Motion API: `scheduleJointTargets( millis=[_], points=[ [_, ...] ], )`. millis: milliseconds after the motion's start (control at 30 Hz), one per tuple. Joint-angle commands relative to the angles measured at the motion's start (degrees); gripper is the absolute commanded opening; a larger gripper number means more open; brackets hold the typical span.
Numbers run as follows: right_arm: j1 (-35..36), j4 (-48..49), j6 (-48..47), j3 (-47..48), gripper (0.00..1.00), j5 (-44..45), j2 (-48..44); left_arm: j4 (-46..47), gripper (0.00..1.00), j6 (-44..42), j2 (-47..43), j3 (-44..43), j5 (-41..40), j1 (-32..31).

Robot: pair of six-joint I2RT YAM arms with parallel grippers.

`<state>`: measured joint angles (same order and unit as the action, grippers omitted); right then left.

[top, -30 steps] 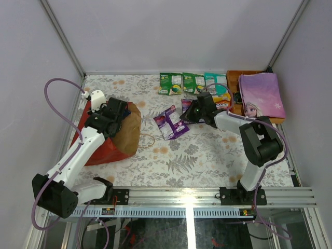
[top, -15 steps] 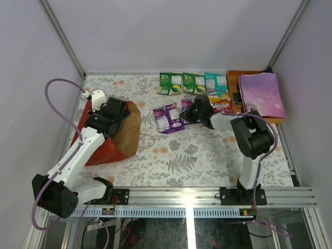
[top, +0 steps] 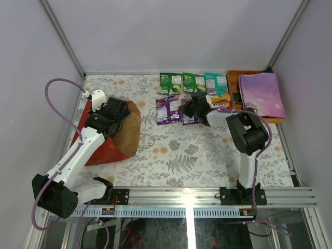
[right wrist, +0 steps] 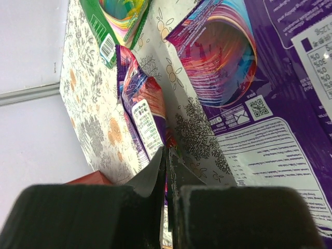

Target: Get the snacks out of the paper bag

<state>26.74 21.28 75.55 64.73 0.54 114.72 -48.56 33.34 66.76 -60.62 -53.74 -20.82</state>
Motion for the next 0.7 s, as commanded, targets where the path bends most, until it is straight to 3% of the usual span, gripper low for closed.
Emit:
scheduleJointTargets(
  millis=[0, 33, 167, 233, 300, 400, 500, 667],
  points=[
    [1.28, 1.43, 0.98, 1.85, 0.0, 5.77, -0.53, 2.28, 0.0, -0.69, -1.17, 0.78, -0.2, 0.52],
    [1.29, 1.89, 0.48, 1.85, 0.01, 5.52, -0.54, 2.29, 0.0, -0.81, -1.19, 0.78, -0.03, 0.53],
    [1.67, 3.78, -4.35, 1.88, 0.6, 3.32, -1.59, 2.58, 0.0, -1.47, -1.22, 0.69, 1.0, 0.52],
    [2.59, 4.63, -7.88, 1.37, 0.74, 4.42, -3.67, 2.75, 0.0, -1.73, -1.32, 0.75, 1.41, 0.52],
    [4.17, 5.8, -12.58, 0.36, 0.8, 6.78, -7.01, 2.91, 0.0, -2.02, -1.41, 0.88, 1.8, 0.49],
    [8.3, 10.23, -23.99, -0.19, 0.81, 5.35, -9.3, 3.18, 0.0, -2.3, -1.32, 0.9, 2.17, 0.52],
    [12.85, 12.55, -34.04, 3.7, 0.78, -4.78, -5.61, 3.26, 0.0, -2.62, -1.21, 0.77, 2.69, 0.52],
    [17.42, 19.78, -35.81, 11.74, 0.75, -20.89, 4.86, 3.42, 0.0, -2.92, -1.18, 0.81, 3.66, 0.52]
  ],
)
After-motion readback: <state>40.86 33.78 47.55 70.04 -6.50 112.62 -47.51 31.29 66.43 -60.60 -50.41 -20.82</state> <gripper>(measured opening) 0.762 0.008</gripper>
